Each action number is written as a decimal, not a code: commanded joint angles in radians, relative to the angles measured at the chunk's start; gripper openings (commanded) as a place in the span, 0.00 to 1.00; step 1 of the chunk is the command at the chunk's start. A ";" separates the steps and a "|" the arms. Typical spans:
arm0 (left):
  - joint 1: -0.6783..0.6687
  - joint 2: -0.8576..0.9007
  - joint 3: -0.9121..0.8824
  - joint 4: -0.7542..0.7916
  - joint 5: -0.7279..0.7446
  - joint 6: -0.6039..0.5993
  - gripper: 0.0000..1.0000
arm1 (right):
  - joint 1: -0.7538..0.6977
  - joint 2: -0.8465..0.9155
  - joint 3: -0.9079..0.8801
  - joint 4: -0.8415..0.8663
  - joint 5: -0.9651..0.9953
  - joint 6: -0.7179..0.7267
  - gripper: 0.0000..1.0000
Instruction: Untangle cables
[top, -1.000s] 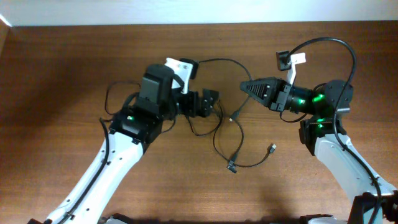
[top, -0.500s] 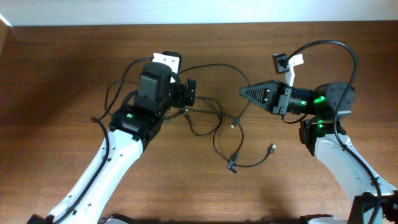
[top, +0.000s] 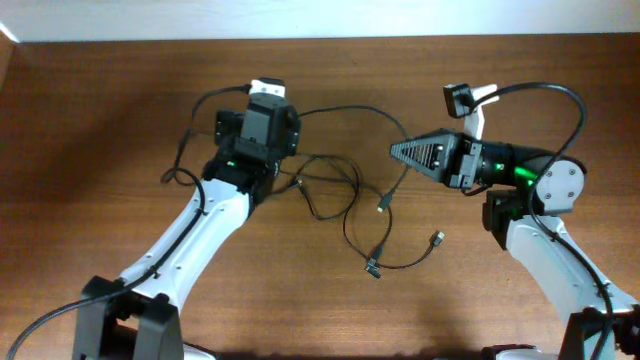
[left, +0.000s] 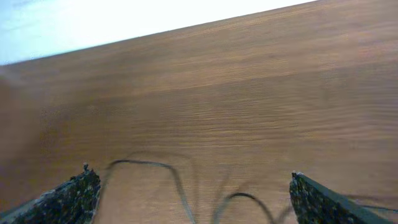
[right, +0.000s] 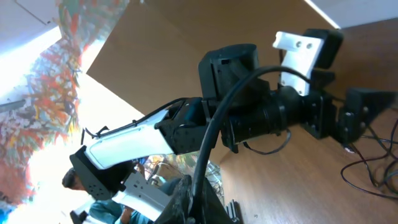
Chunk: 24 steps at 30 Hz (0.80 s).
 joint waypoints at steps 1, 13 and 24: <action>0.032 0.004 0.001 -0.024 -0.053 0.008 0.99 | -0.066 -0.004 0.010 0.011 0.052 0.016 0.04; 0.046 -0.102 0.001 -0.056 0.374 0.173 1.00 | -0.455 -0.004 0.014 0.000 0.097 0.076 0.04; 0.084 -0.109 0.001 -0.153 0.369 0.218 0.92 | -0.729 -0.004 0.014 -0.001 0.103 0.095 0.04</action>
